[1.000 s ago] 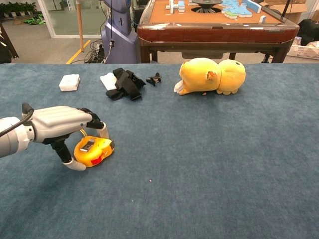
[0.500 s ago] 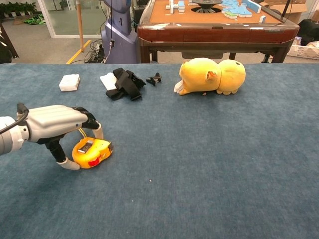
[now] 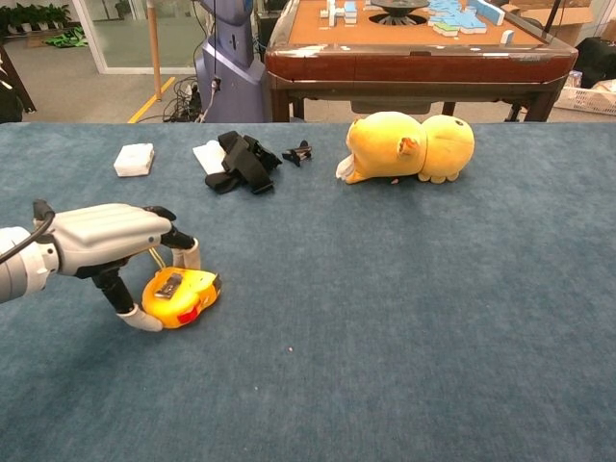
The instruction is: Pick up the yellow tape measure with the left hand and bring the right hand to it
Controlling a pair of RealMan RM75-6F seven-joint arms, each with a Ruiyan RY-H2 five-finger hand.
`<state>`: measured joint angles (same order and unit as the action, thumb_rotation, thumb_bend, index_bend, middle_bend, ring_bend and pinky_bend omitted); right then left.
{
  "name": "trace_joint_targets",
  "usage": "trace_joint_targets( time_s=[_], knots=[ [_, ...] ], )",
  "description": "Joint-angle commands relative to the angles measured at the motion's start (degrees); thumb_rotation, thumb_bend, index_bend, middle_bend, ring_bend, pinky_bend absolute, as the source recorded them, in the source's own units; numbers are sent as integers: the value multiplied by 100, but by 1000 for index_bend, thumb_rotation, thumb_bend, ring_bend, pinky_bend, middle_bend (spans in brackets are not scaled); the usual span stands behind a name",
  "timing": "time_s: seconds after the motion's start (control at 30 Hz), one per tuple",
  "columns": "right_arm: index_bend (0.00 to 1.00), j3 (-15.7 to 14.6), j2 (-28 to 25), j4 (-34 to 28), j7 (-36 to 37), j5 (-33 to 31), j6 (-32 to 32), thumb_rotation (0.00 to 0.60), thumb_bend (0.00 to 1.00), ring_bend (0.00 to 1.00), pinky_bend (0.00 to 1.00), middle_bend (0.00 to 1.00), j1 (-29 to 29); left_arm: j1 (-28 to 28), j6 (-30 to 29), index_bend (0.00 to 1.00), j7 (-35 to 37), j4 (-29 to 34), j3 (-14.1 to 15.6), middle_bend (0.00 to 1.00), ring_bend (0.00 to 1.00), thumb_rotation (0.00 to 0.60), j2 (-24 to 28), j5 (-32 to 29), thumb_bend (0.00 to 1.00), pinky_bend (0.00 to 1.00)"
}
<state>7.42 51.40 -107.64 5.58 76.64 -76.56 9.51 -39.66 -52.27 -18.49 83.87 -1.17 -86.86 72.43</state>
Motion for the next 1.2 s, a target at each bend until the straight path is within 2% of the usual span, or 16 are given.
trace_joint_targets(
  time_s=[0.03,0.33,0.47,0.67,0.9,1.2],
  knots=[
    [444,4,-2,-20,-23,2,5,600,207,15,0,206,8,38,-71,482,274,-133,-30,457,243,600,-31,152,144,0],
    [444,45,-24,-195,-200,97,197,600,207,16,0,215,192,59,-248,508,914,-189,-232,488,270,600,170,387,144,0],
    [444,78,-70,-387,-202,207,550,600,207,15,0,216,447,59,-344,508,1152,9,-418,493,273,600,347,359,144,0],
    [444,308,47,-612,-82,259,1213,600,207,16,0,216,1064,17,-456,511,1344,379,-706,505,285,600,590,283,144,0],
    [444,670,425,-665,-192,-255,2125,600,205,0,0,113,1965,-14,-380,512,1467,1039,-978,506,285,600,849,-139,144,0],
    [444,951,1098,-355,-312,-1002,2776,600,197,0,0,96,2829,-71,-535,514,1271,1488,-1068,507,285,600,890,-121,144,0]
  ],
)
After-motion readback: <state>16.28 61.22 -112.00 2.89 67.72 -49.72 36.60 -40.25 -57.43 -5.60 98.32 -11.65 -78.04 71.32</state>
